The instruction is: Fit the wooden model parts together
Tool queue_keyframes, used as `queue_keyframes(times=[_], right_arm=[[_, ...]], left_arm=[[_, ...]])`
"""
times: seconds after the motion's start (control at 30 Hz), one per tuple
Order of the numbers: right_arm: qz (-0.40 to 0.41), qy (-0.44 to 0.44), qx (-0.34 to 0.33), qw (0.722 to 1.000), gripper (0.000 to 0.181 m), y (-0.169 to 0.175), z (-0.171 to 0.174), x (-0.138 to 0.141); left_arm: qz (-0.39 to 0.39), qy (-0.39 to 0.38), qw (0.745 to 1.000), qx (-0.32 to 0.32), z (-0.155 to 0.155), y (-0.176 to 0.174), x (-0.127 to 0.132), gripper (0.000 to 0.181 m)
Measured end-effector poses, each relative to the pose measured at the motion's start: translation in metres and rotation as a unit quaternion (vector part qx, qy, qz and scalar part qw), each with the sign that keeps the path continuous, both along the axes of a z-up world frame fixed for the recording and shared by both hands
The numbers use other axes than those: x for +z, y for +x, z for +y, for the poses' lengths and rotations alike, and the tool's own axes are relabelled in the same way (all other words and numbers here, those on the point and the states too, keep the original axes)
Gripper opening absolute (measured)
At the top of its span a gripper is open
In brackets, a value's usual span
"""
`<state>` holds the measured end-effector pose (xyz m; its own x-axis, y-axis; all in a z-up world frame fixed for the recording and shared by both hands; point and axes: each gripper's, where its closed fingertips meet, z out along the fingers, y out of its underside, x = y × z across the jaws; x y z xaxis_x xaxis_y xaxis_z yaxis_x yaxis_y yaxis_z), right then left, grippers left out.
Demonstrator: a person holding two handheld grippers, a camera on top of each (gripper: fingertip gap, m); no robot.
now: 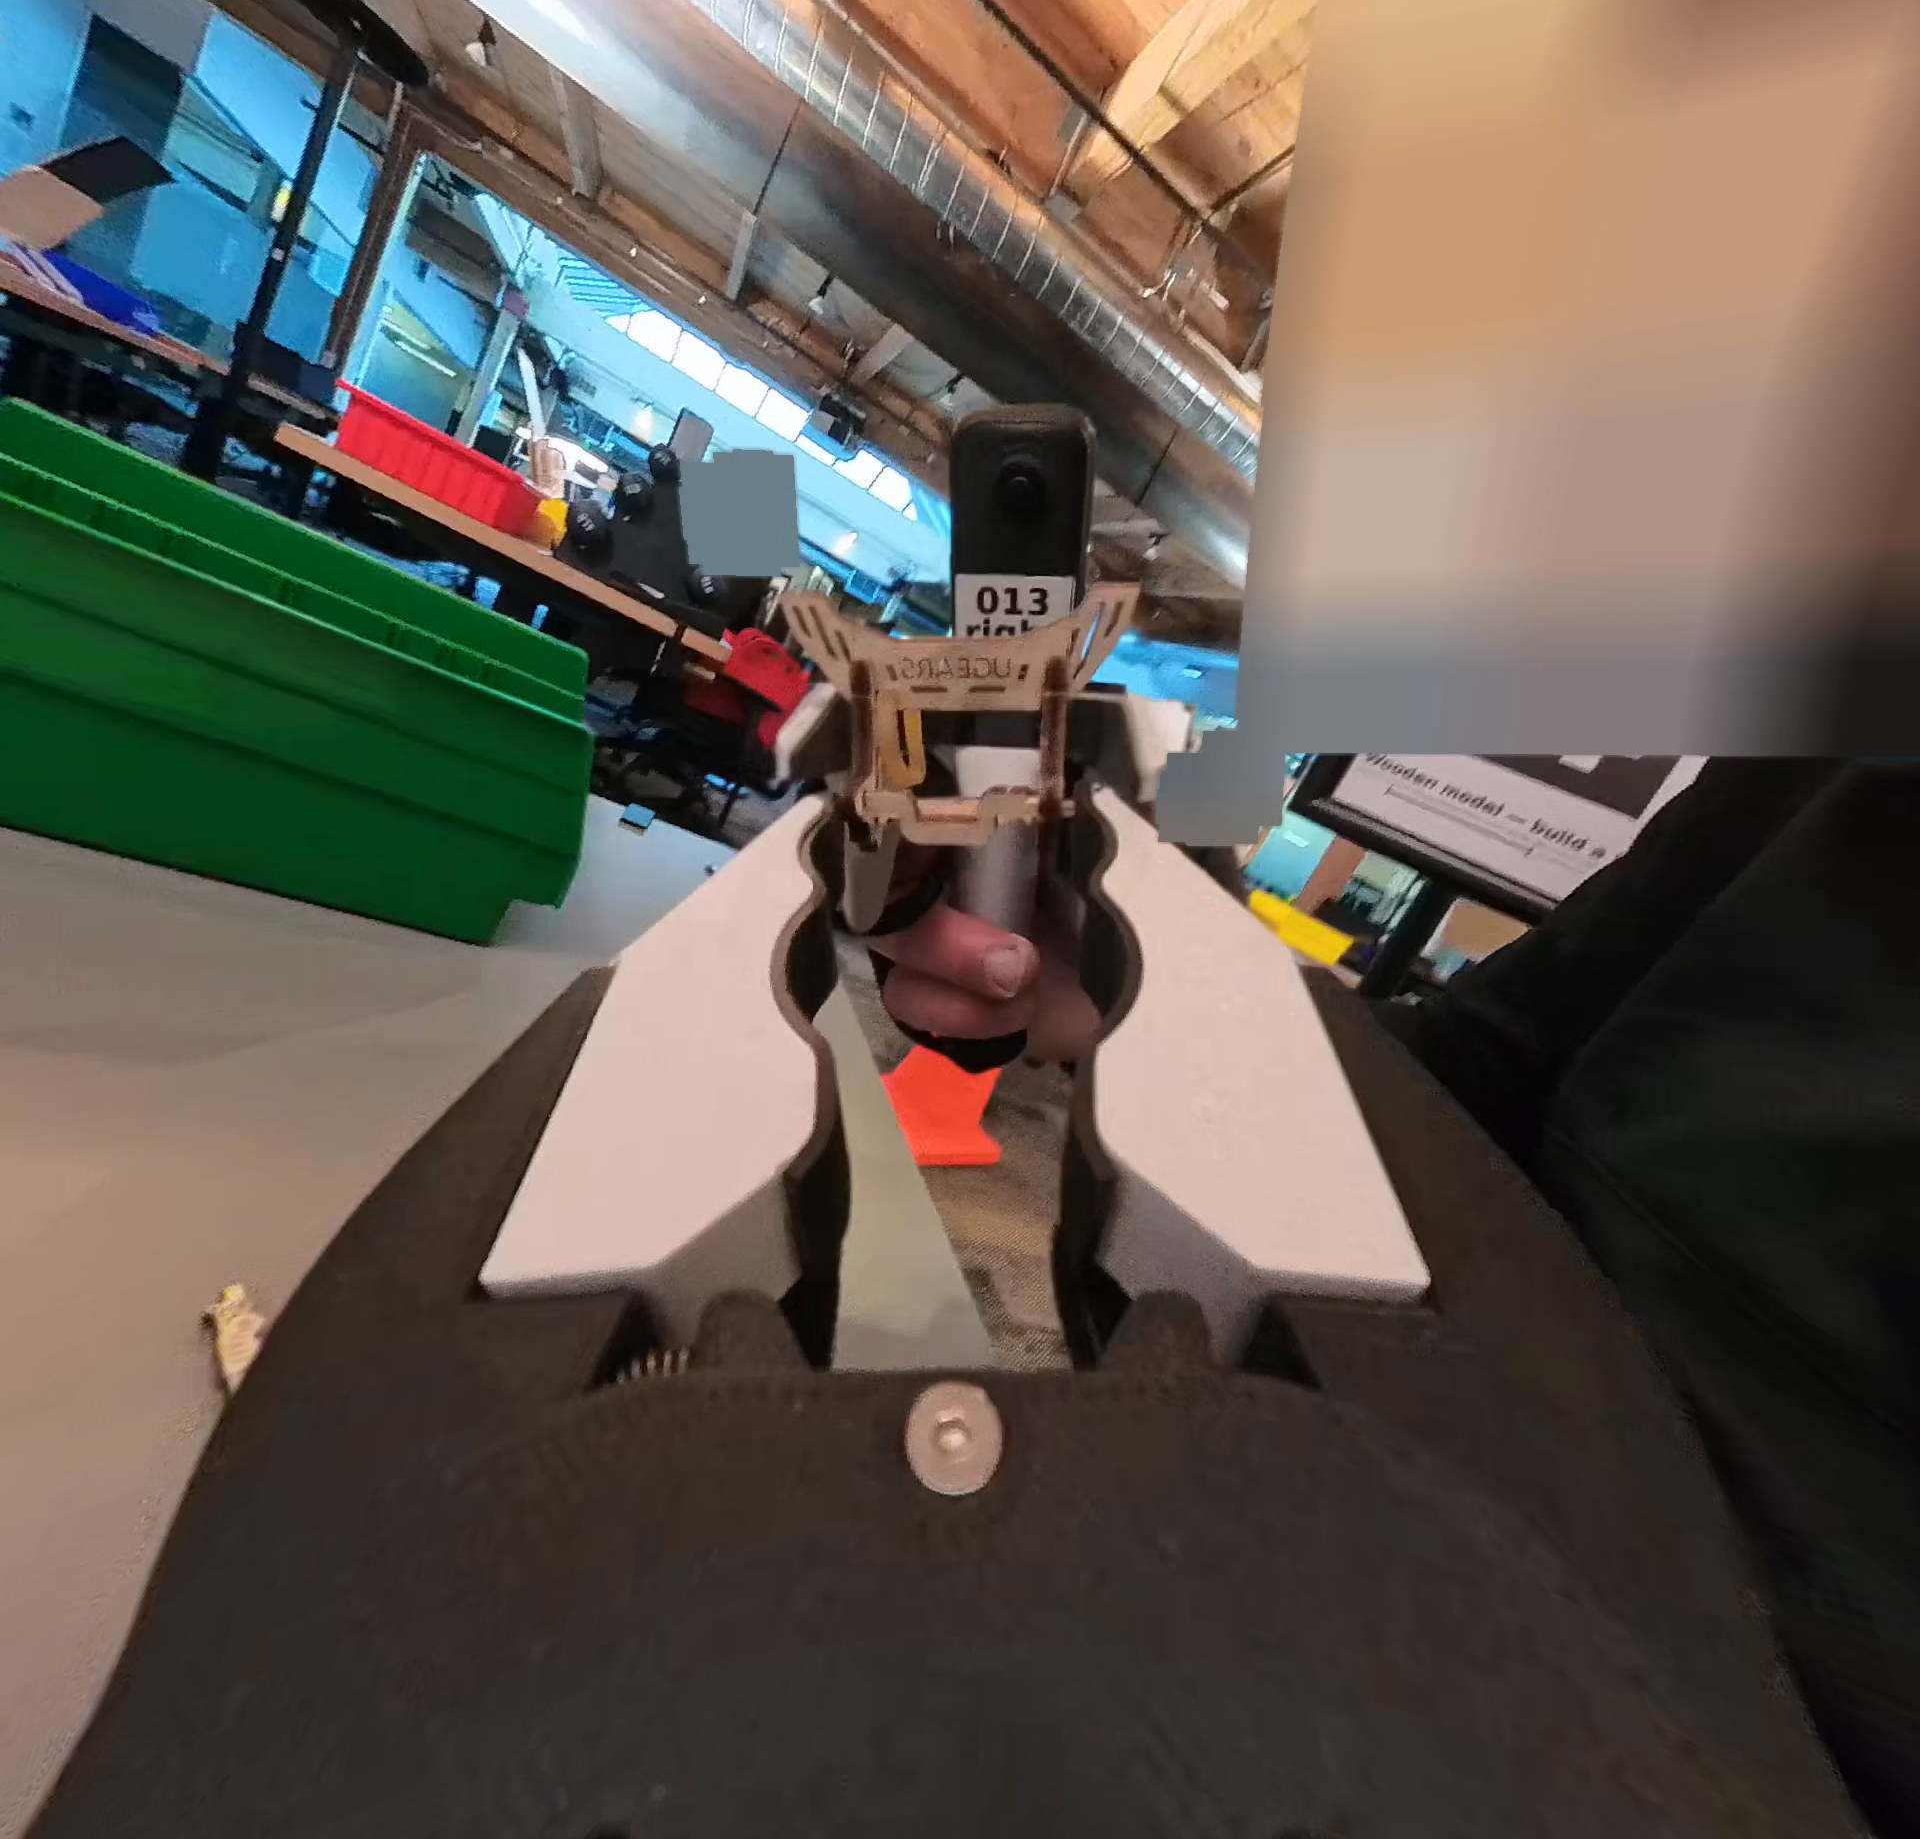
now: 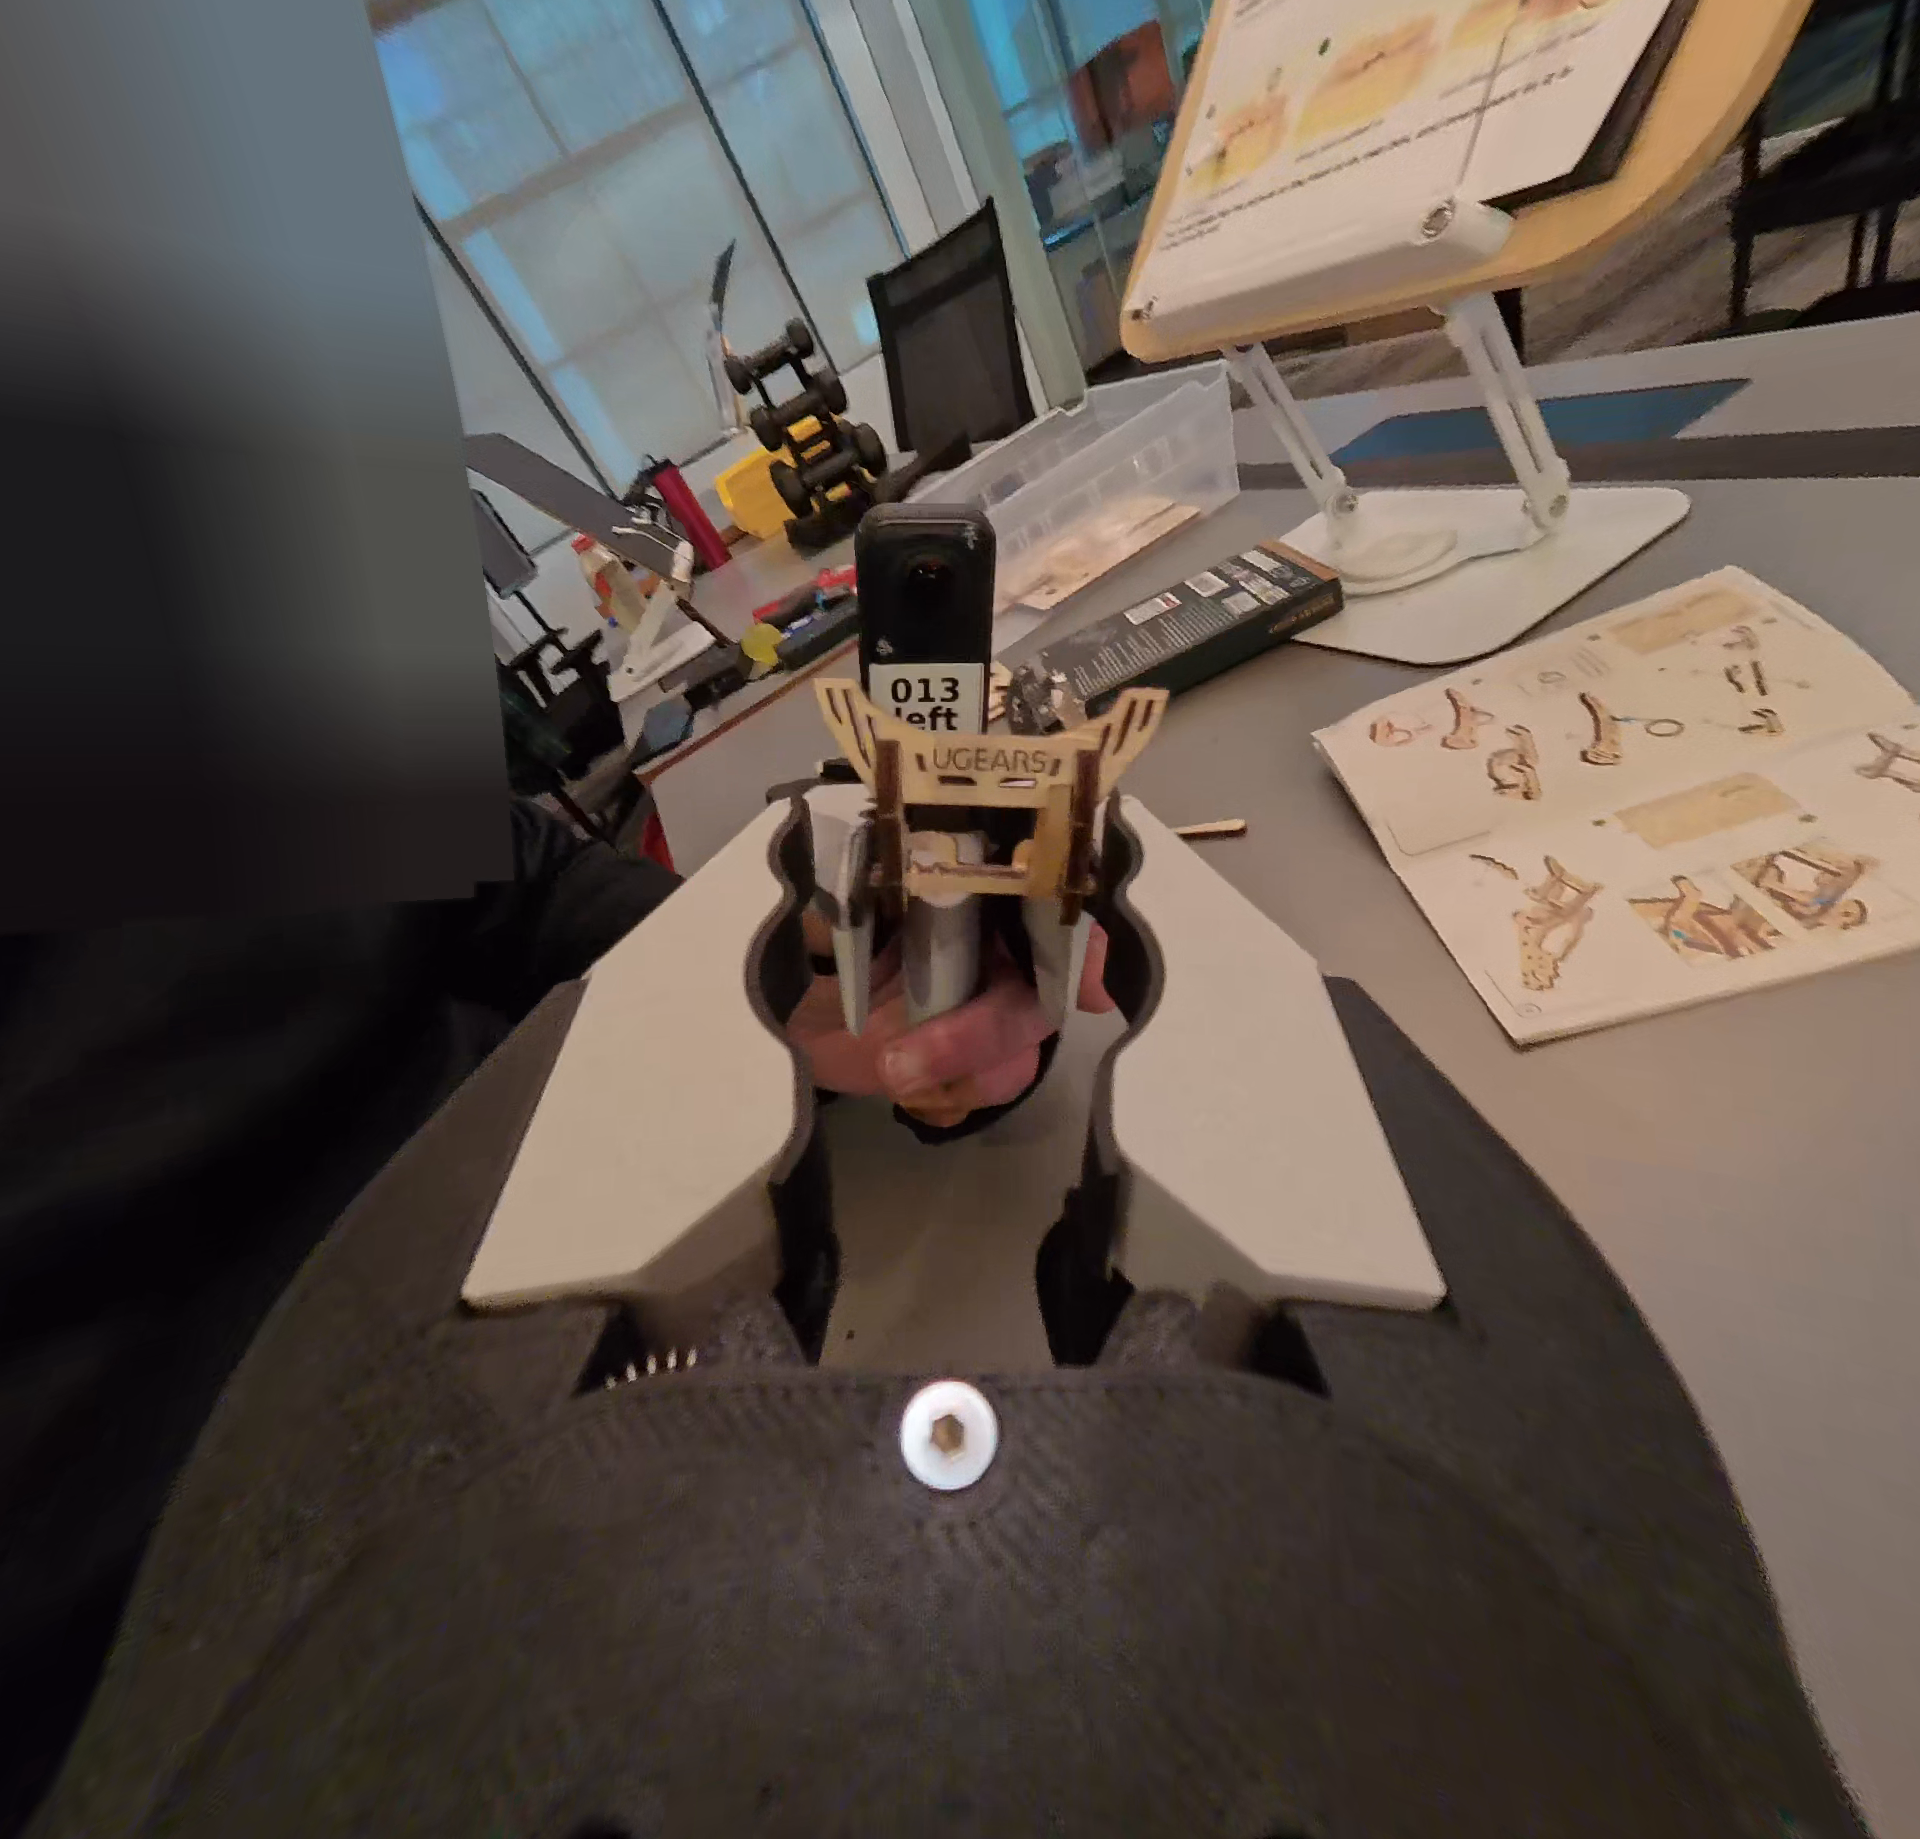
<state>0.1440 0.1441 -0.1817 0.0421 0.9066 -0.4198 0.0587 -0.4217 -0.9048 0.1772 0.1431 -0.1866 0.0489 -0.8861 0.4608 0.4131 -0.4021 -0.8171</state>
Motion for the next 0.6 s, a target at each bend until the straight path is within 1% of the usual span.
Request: queue_keyframes(times=[0.03,0.1,0.2,0.33,0.37,0.4,0.47,0.5,0.53,0.57,0.6], right_arm=[[-0.014,0.004,-0.008,1.0,0.051,0.001,0.002,-0.002],[-0.013,0.007,-0.011,1.0,0.048,0.005,0.004,0.001],[-0.013,0.0,-0.005,1.0,0.034,0.01,0.003,0.001],[-0.011,-0.014,-0.001,1.0,0.033,0.011,0.003,-0.003],[-0.005,-0.019,0.002,1.0,0.033,0.012,0.004,-0.003],[0.004,-0.023,0.006,1.0,0.033,0.014,0.004,-0.004],[0.018,-0.028,0.017,0.999,0.033,0.02,0.004,-0.007],[0.016,-0.026,0.025,0.999,0.033,0.023,0.003,-0.011],[0.011,-0.023,0.031,0.999,0.033,0.028,0.003,-0.017],[0.004,-0.018,0.035,0.999,0.034,0.033,0.003,-0.023],[-0.005,-0.011,0.037,0.999,0.033,0.037,0.003,-0.029]], left_arm=[[-0.006,-0.005,1.0,-0.003,0.0,0.0,0.0,0.041],[-0.024,-0.01,1.0,-0.009,-0.001,-0.002,0.002,0.041],[-0.008,-0.003,1.0,-0.009,-0.002,0.002,0.0,0.041],[0.024,0.004,1.0,0.001,0.0,0.003,-0.005,0.041],[0.036,0.004,0.999,0.007,0.0,0.003,-0.007,0.043],[0.055,0.006,0.998,0.014,0.001,0.004,-0.011,0.055],[0.113,0.012,0.993,0.024,0.0,0.003,-0.023,0.069],[0.162,0.02,0.986,0.037,0.001,0.002,-0.035,0.076],[0.223,0.034,0.973,0.053,0.002,-0.001,-0.049,0.079],[0.295,0.055,0.952,0.063,0.001,-0.003,-0.067,0.079],[0.369,0.079,0.923,0.069,0.0,-0.007,-0.087,0.081]])
